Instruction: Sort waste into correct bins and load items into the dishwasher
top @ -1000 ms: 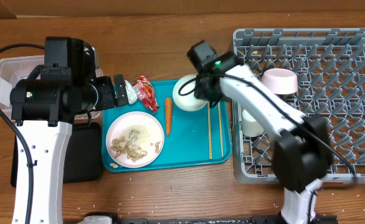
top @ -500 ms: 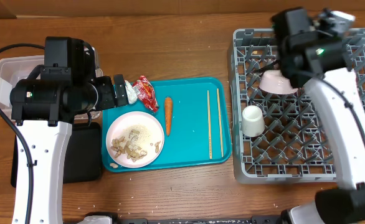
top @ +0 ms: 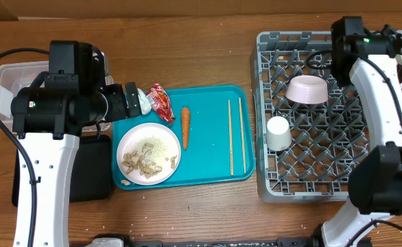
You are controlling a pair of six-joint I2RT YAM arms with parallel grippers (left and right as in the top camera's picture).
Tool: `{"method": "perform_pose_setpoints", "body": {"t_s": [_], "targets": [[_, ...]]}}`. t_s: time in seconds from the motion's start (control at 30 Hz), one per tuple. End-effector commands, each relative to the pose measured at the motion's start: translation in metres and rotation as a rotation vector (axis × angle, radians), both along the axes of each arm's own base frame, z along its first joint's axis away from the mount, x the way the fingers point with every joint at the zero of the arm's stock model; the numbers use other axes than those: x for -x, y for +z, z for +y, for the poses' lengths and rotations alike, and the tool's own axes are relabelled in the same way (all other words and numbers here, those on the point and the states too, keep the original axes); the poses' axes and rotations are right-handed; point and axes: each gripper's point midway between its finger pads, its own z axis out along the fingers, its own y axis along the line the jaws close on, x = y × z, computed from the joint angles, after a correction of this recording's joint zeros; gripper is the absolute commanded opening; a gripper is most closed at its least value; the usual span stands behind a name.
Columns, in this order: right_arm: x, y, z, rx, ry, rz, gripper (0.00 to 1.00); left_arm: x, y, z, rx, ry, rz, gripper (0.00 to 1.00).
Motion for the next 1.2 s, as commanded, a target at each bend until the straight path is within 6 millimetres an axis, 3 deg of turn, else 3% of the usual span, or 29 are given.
{"method": "perform_pose_setpoints", "body": {"t_s": [0.0, 0.33, 0.5, 0.6, 0.7, 0.73, 0.77, 0.8, 0.87, 0.93, 1.17], "targets": [[-0.003, 0.001, -0.008, 0.106, -0.016, 0.043, 0.04, -0.003, 0.001, 0.002, 0.002, 0.022, -0.003, 1.00], [-0.011, -0.054, 0.000, 0.078, 0.013, 0.241, 0.04, -0.003, 0.001, 0.002, 0.002, 0.022, -0.003, 1.00], [-0.023, -0.054, 0.033, 0.089, 0.095, 0.238, 0.04, -0.003, 0.001, 0.002, 0.003, 0.022, -0.003, 1.00], [-0.030, -0.055, 0.059, 0.089, 0.158, 0.240, 0.12, -0.003, 0.001, 0.002, 0.002, 0.022, -0.003, 1.00], [-0.033, -0.057, 0.074, 0.085, 0.196, 0.242, 0.11, -0.003, 0.001, 0.002, 0.002, 0.022, -0.003, 1.00], [-0.033, -0.056, 0.078, 0.087, 0.206, 0.248, 0.23, -0.003, 0.001, 0.002, 0.002, 0.022, -0.003, 1.00], [-0.032, -0.056, 0.081, 0.090, 0.215, 0.260, 0.41, -0.003, 0.001, 0.002, 0.002, 0.022, -0.003, 1.00], [-0.030, -0.054, 0.085, 0.093, 0.226, 0.274, 0.52, -0.003, 0.001, 0.002, 0.002, 0.022, -0.003, 1.00], [-0.027, -0.046, 0.090, 0.093, 0.228, 0.261, 0.62, -0.003, 0.001, 0.002, 0.002, 0.022, -0.003, 1.00], [-0.023, -0.033, 0.096, 0.063, 0.216, 0.203, 0.66, -0.003, 0.001, 0.002, 0.002, 0.022, -0.003, 1.00], [-0.011, 0.023, 0.139, -0.203, 0.305, 0.053, 0.67, -0.003, 0.001, 0.002, 0.002, 0.022, -0.003, 1.00]]}}
